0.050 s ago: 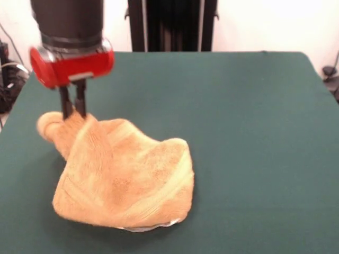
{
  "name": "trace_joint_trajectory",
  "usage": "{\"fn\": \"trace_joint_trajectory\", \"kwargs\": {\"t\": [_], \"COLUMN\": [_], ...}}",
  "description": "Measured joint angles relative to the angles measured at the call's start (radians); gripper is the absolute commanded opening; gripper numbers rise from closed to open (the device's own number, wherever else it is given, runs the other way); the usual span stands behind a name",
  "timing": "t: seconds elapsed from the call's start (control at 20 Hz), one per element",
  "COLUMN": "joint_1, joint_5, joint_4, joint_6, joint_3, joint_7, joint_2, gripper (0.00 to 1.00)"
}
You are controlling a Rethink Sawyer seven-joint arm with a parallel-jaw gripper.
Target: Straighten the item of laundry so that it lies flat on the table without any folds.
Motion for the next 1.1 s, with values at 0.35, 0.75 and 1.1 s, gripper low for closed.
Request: {"fn": "trace_joint_trajectory", "kwargs": {"t": [0.35, 0.75, 1.1], "joint_1": [-0.007, -0.023, -0.024], "joint_5": [0.055, 0.087, 0.087], "joint_4": [0.002, 0.001, 0.002], "joint_6": [0.0, 0.0, 0.0], "joint_3": [-0.045, -0.058, -0.063], "joint_7": [0.0, 0.0, 0.0], "joint_2": [-0.036, 0.02, 0.062], "gripper": [0.0, 0.0, 0.0]}}
